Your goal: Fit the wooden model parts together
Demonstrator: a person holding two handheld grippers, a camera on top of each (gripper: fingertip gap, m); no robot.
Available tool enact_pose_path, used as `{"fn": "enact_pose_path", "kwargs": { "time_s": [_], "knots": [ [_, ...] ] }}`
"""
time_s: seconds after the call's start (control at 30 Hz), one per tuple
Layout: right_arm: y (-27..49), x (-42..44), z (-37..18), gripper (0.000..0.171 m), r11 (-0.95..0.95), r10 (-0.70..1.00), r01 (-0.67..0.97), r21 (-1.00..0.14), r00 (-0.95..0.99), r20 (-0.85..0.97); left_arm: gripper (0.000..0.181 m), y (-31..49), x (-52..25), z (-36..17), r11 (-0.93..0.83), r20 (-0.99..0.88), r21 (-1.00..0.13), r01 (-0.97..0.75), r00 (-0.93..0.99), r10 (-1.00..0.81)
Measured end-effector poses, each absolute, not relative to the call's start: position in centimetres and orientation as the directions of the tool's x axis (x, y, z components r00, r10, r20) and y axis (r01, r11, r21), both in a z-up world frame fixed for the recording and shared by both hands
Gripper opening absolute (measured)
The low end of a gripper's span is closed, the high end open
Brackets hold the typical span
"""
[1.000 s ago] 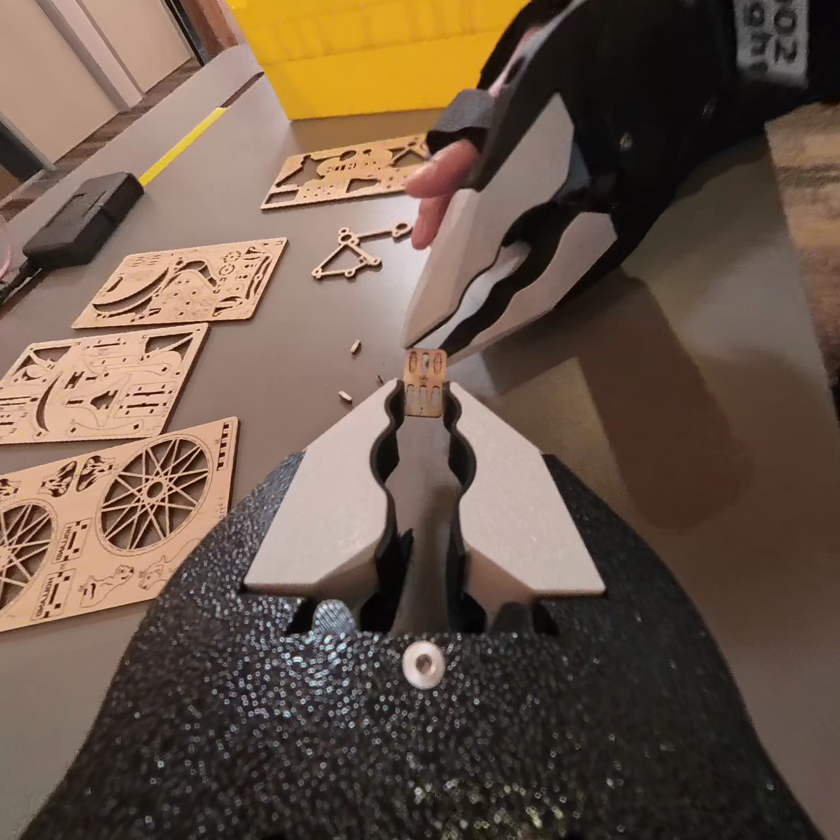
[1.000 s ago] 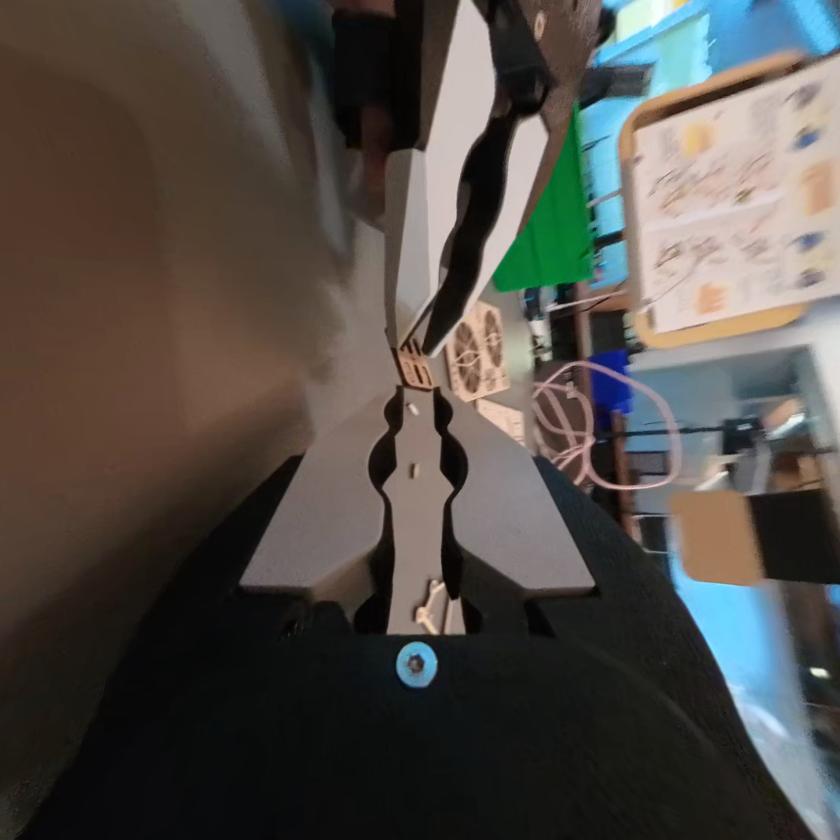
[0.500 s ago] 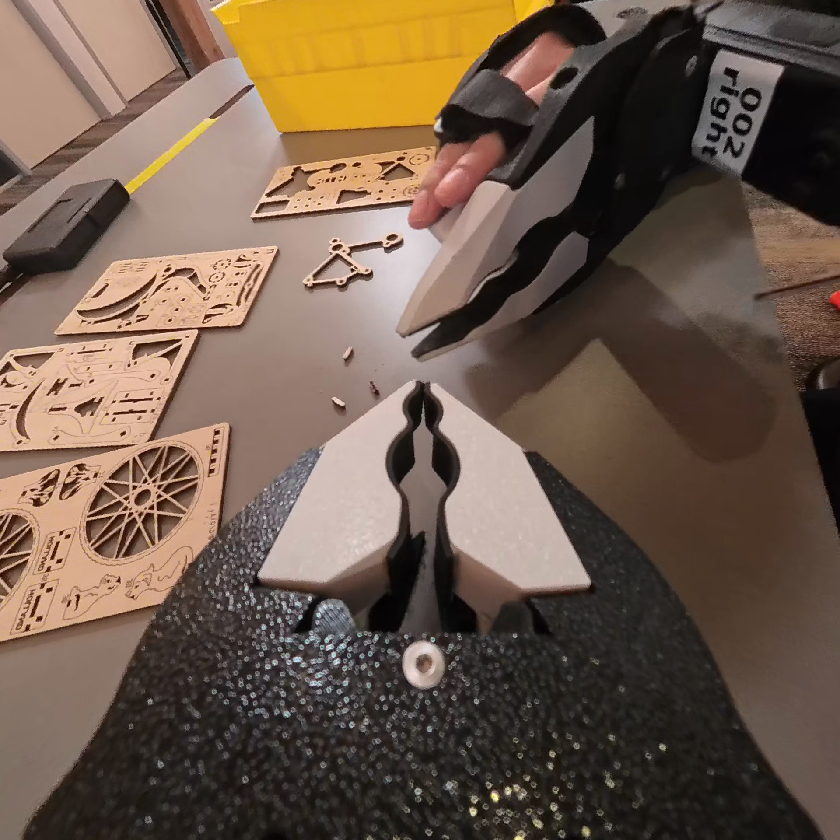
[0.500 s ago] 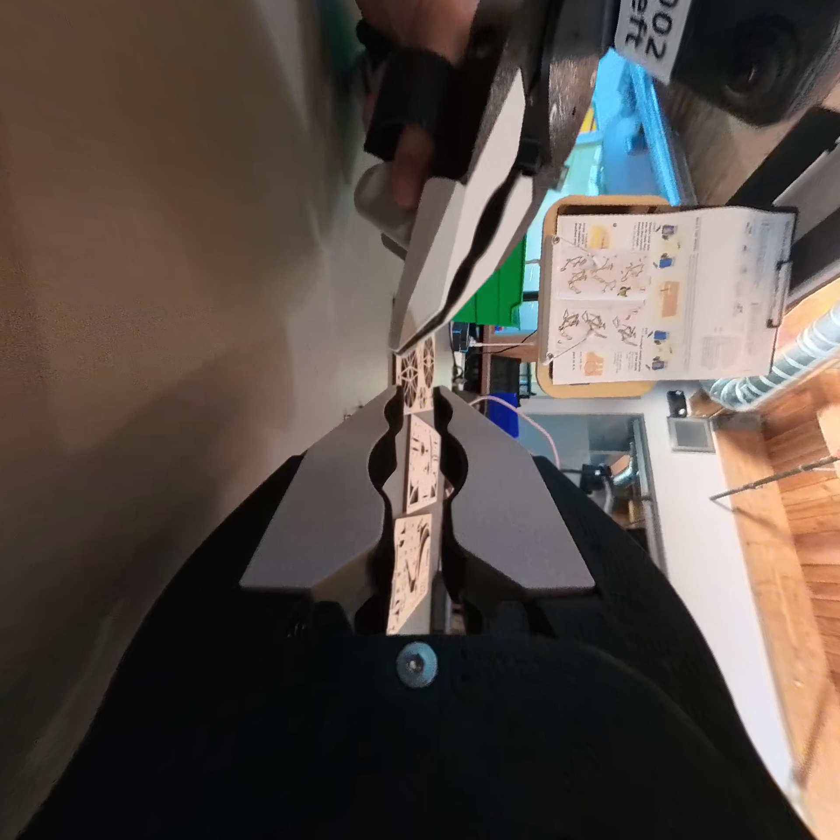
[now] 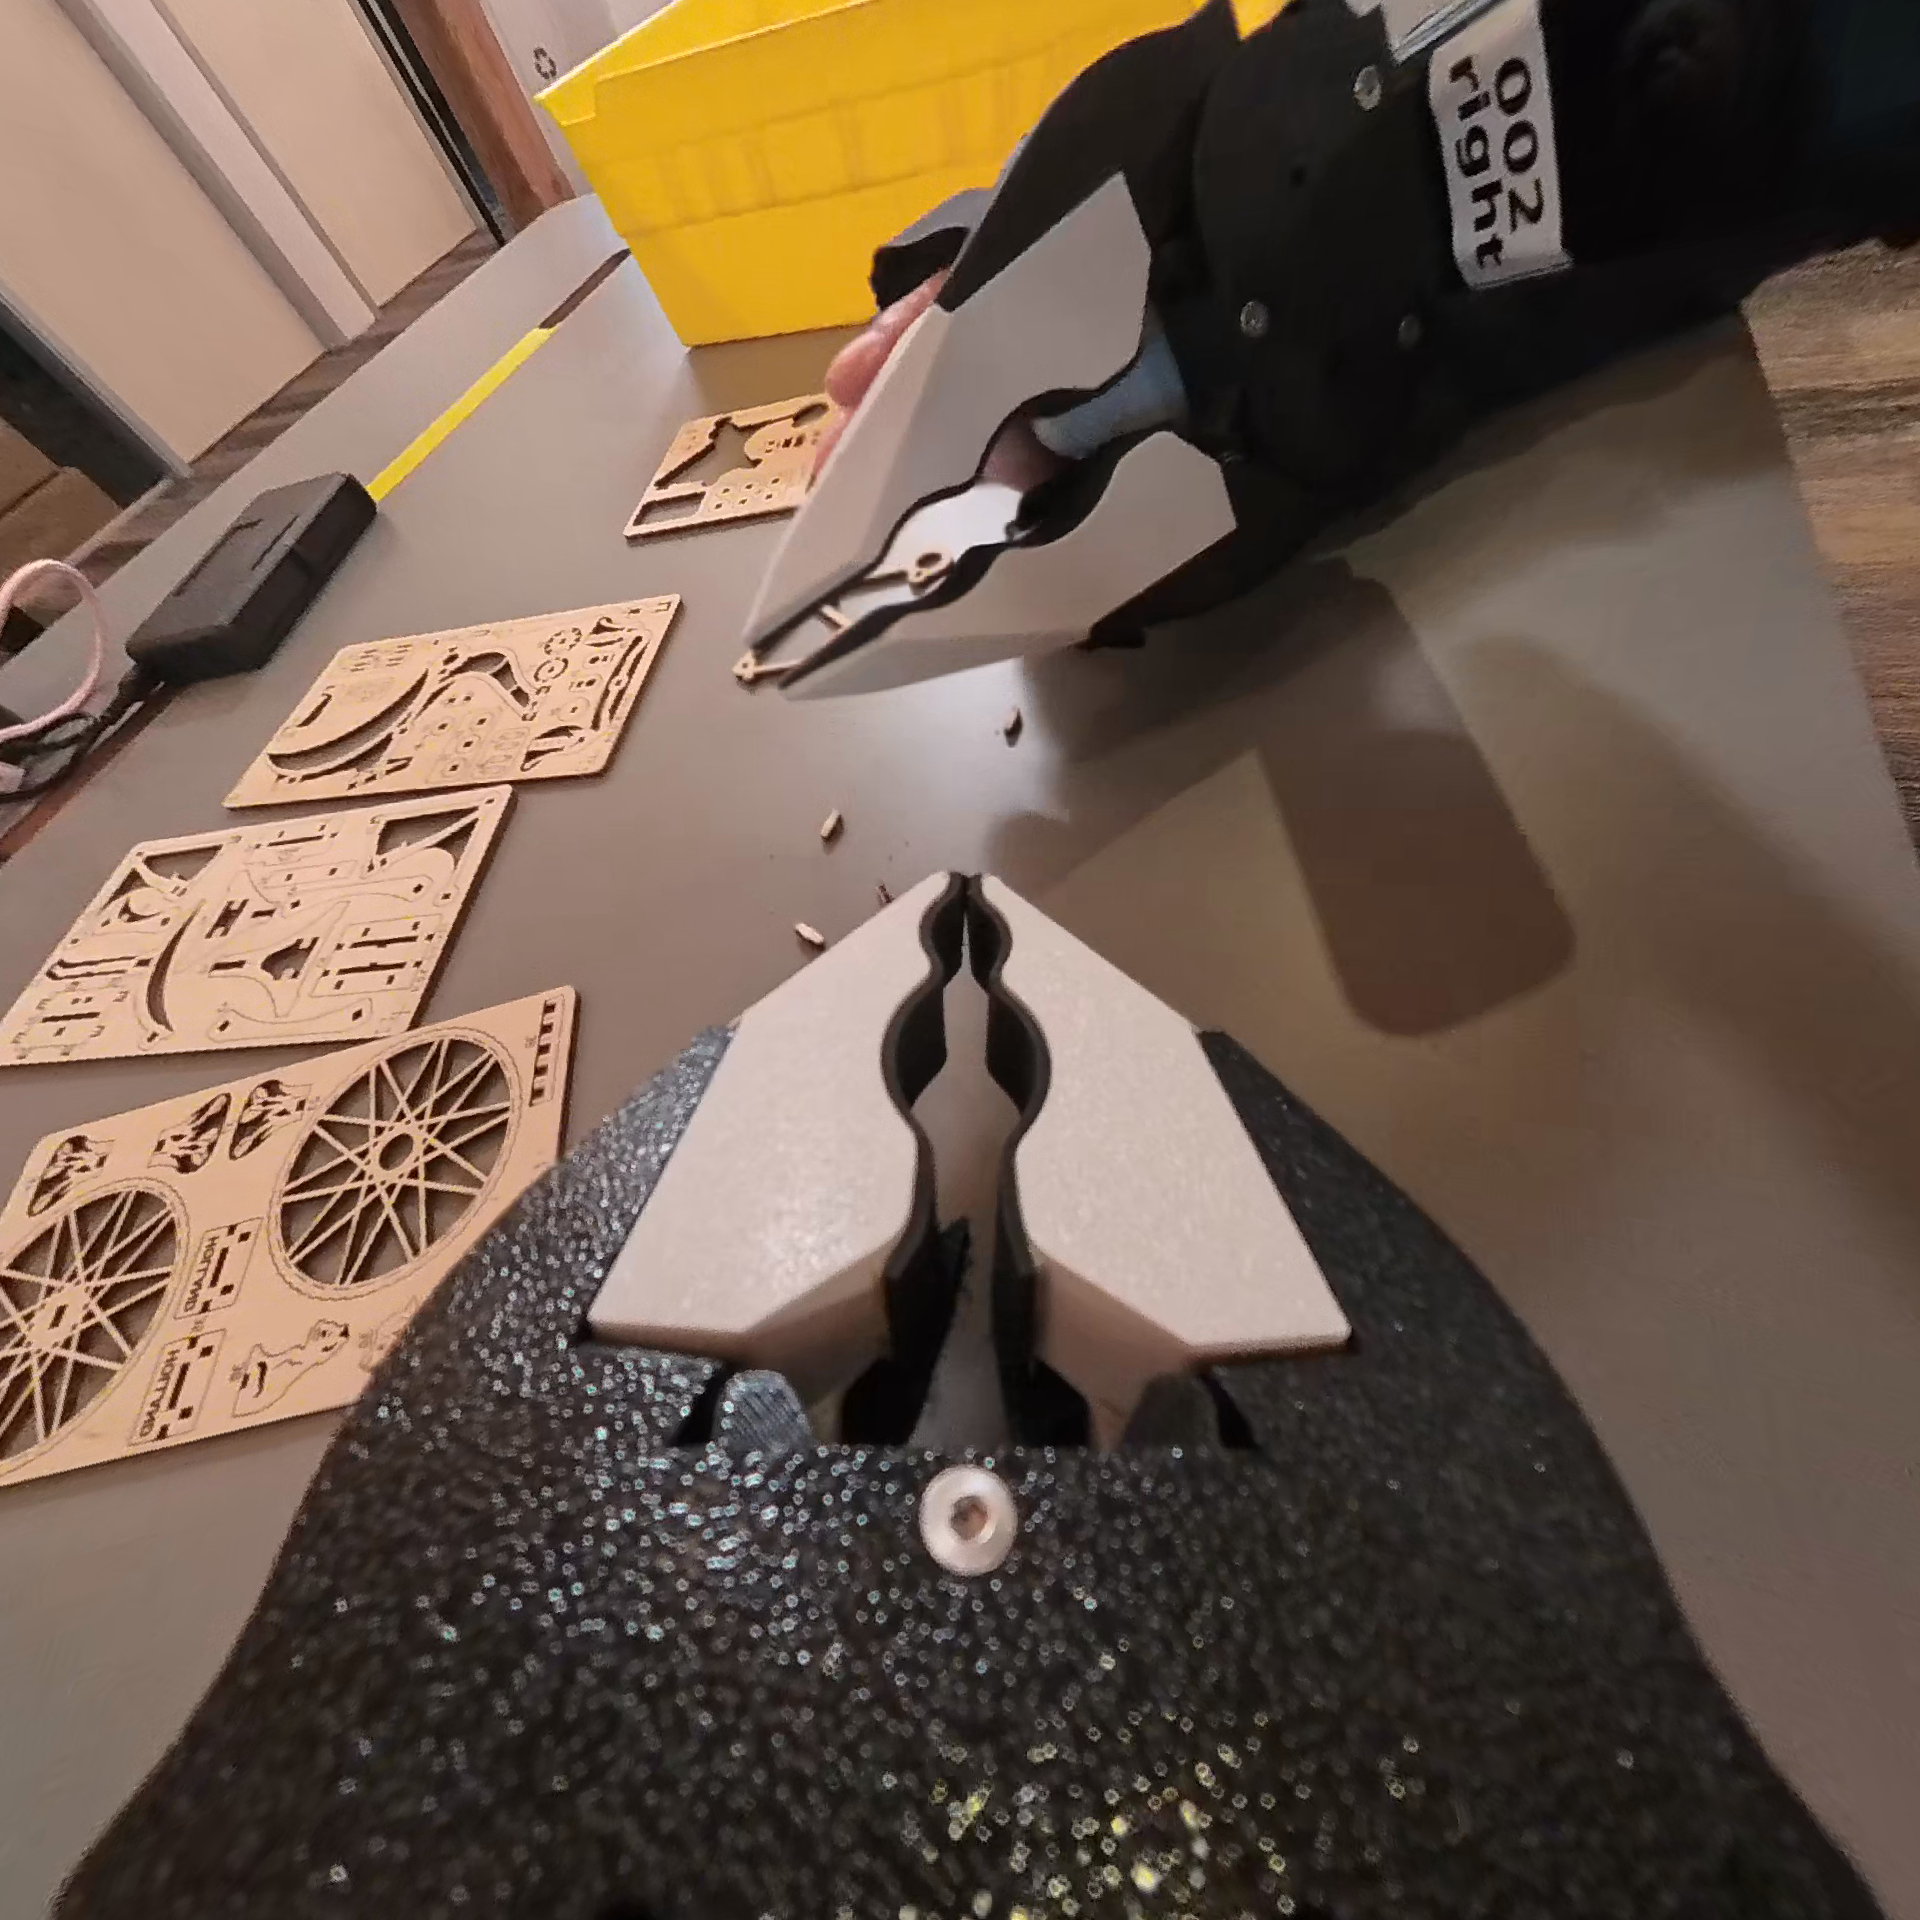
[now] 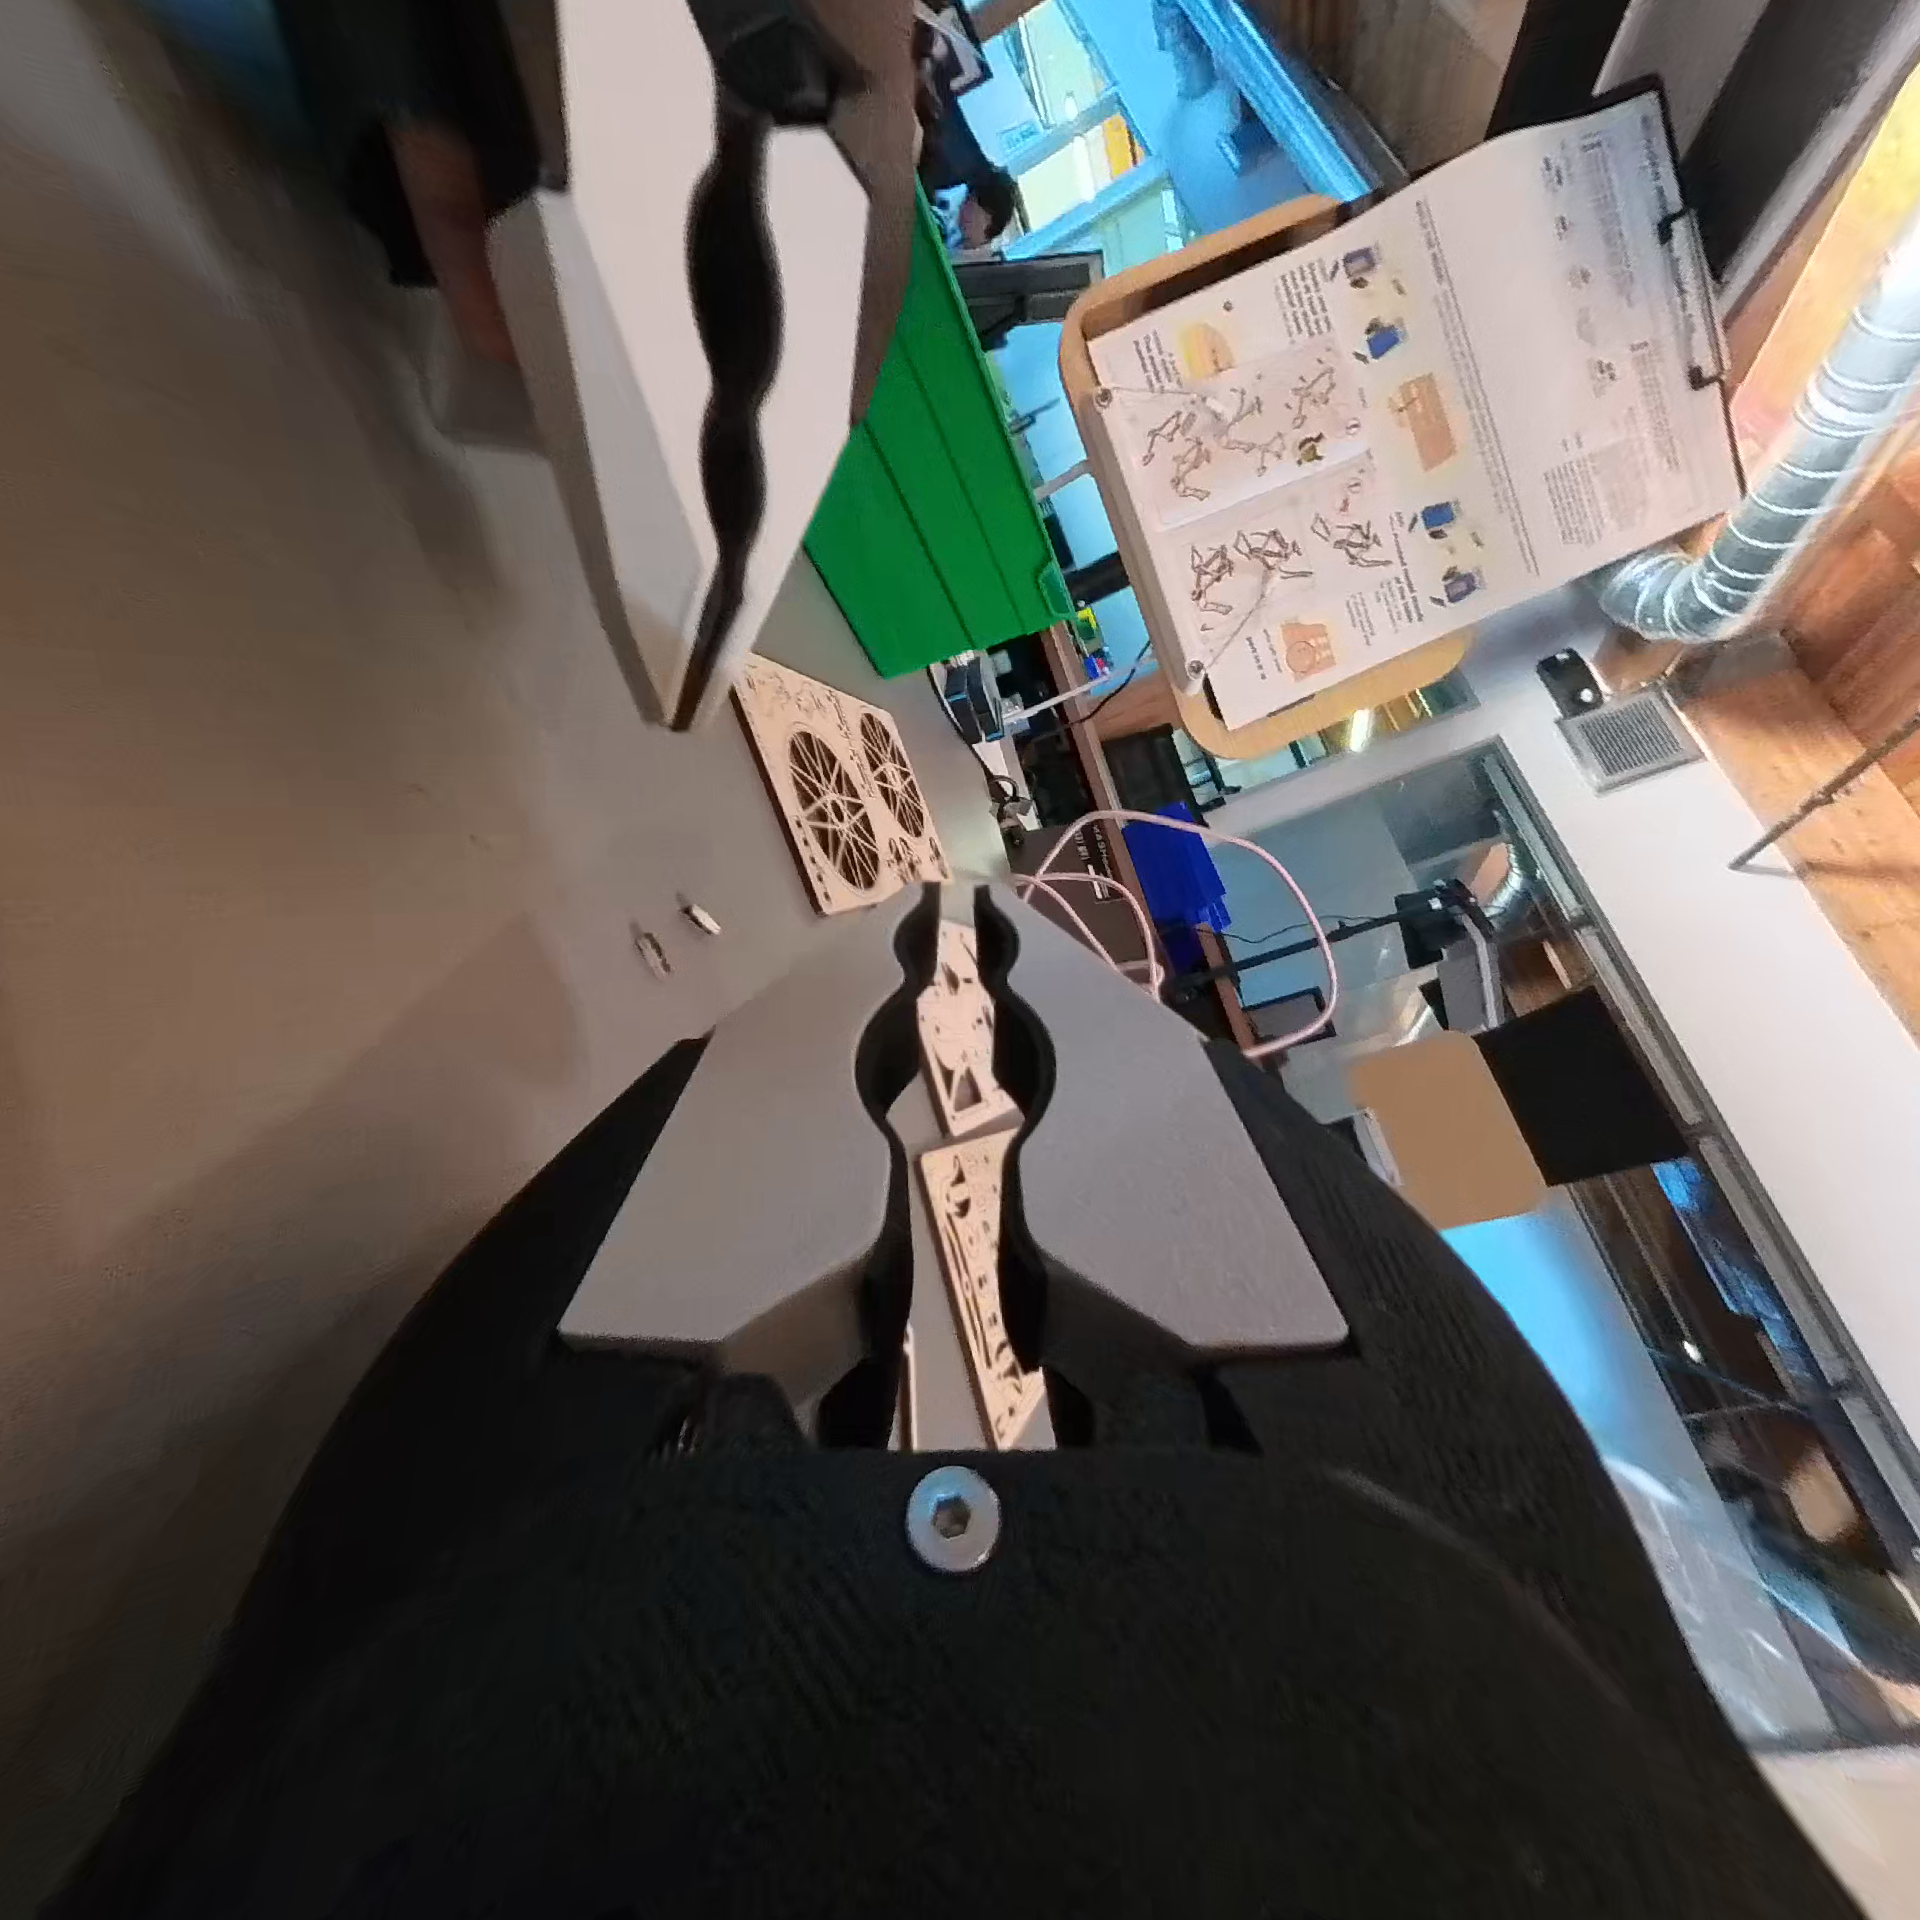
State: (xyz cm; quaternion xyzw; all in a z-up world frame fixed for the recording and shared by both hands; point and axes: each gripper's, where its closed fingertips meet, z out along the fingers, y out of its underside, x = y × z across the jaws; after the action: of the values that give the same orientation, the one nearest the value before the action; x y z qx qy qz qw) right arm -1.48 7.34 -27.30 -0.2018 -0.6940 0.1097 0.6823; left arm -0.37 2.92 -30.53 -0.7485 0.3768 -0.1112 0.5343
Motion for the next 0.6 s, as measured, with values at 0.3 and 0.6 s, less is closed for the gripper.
{"fn": "enact_pose_path", "kwargs": {
  "time_s": [0.3, 0.6],
  "knots": [
    [9.4, 1.2, -24.8, 0.007, 0.829, 0.496, 0.189, -0.526, 0.184, 0.848, 0.000, 3.0, -0.7, -28.4, 0.011, -0.331, -0.910, -0.413, 0.712, -0.620],
    [-0.6, 14.4, -23.8, 0.012, 0.374, 0.876, 0.274, -0.886, 0.211, 0.435, 0.000, 2.2, 0.1, -26.8, 0.134, -0.378, -0.916, -0.378, 0.705, -0.600]
  ]
}}
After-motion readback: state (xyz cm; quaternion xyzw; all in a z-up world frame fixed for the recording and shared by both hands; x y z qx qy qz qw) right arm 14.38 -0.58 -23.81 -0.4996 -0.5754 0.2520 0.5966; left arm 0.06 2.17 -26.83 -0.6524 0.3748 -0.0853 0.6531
